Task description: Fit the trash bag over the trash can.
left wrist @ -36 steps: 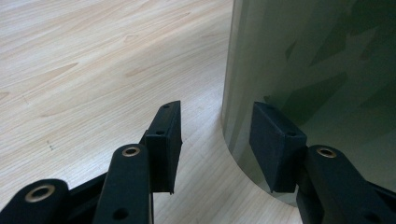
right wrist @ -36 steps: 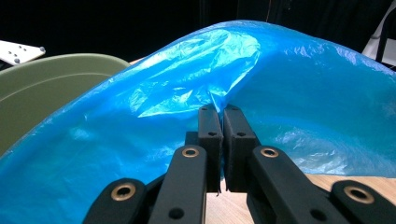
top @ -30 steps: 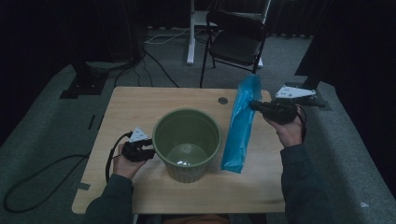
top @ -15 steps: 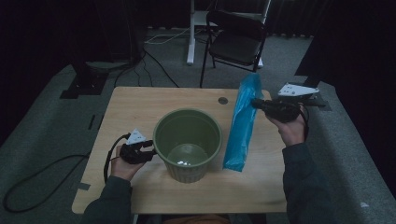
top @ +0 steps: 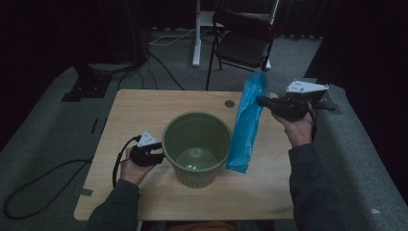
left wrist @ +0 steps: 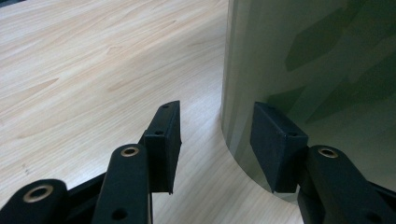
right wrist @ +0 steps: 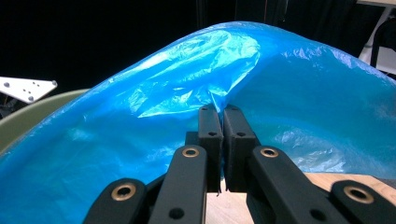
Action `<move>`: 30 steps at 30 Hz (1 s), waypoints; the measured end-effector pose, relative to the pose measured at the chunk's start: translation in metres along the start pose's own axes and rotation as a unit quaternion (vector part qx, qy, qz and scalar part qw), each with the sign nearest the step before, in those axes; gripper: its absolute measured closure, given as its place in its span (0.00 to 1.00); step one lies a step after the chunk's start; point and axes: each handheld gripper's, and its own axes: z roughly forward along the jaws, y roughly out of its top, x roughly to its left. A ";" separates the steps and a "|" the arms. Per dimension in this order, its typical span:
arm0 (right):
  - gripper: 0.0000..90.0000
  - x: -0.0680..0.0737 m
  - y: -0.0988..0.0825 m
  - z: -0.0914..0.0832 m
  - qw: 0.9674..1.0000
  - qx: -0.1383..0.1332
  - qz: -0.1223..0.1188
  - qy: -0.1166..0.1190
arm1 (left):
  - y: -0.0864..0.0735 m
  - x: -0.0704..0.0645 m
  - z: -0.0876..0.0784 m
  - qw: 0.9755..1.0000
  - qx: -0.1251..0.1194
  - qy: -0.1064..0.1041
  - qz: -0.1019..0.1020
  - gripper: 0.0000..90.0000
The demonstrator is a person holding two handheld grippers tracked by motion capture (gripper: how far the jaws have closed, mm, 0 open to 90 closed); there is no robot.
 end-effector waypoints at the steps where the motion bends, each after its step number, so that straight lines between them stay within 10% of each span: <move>1: 0.97 0.000 0.001 0.001 1.000 -0.001 -0.001 -0.001 | 0.002 0.000 0.002 1.000 0.000 0.001 0.002 0.59; 30: 0.97 0.021 0.042 0.033 1.000 -0.016 -0.006 -0.023 | 0.022 -0.004 0.029 1.000 -0.008 -0.003 0.003 0.58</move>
